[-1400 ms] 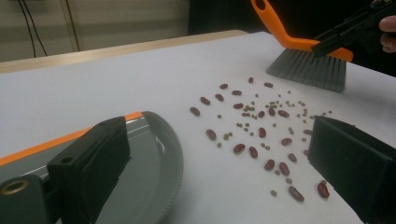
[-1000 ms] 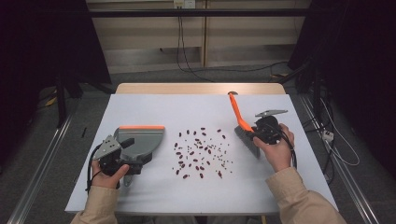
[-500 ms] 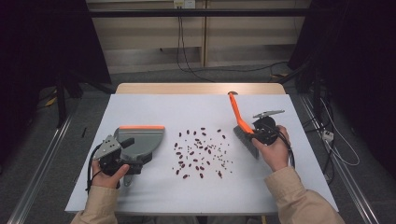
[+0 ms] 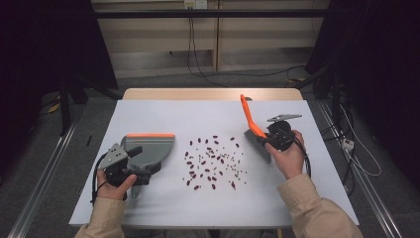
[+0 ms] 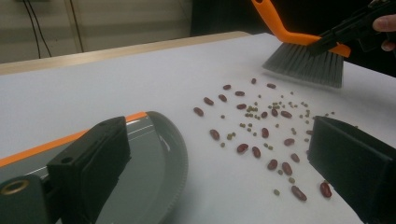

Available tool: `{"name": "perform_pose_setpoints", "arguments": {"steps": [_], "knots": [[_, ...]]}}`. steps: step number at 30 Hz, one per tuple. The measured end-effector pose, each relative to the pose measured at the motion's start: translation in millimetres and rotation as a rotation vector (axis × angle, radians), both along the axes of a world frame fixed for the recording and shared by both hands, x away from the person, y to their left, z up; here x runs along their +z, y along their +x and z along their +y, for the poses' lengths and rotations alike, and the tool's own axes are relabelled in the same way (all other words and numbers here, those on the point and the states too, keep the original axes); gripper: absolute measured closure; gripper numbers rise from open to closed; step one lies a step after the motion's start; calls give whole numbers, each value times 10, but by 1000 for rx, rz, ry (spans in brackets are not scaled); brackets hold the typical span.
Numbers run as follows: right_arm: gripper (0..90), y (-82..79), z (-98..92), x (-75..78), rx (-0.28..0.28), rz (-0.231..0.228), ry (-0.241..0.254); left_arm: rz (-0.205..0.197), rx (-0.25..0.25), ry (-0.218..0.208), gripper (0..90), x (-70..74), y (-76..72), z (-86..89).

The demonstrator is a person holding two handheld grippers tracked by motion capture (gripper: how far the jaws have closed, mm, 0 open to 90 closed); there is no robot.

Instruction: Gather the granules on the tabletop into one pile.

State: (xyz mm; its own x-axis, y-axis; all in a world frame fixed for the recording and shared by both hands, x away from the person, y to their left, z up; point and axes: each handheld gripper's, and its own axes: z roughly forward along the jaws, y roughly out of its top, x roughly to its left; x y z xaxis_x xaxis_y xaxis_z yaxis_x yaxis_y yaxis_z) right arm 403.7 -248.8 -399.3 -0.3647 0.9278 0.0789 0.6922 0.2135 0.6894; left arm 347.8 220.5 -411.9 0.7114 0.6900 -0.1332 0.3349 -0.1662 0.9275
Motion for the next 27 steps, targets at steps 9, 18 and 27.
{"name": "perform_pose_setpoints", "arguments": {"steps": [9,18,27], "knots": [[717,206,56,-45,12,-27,-4,4,-2,2,56,-4,6,-2],[717,557,229,-69,114,-100,-58,9,3,-1,56,-8,12,8],[710,707,420,-162,137,-75,-80,10,9,-10,56,-12,17,29]]}}
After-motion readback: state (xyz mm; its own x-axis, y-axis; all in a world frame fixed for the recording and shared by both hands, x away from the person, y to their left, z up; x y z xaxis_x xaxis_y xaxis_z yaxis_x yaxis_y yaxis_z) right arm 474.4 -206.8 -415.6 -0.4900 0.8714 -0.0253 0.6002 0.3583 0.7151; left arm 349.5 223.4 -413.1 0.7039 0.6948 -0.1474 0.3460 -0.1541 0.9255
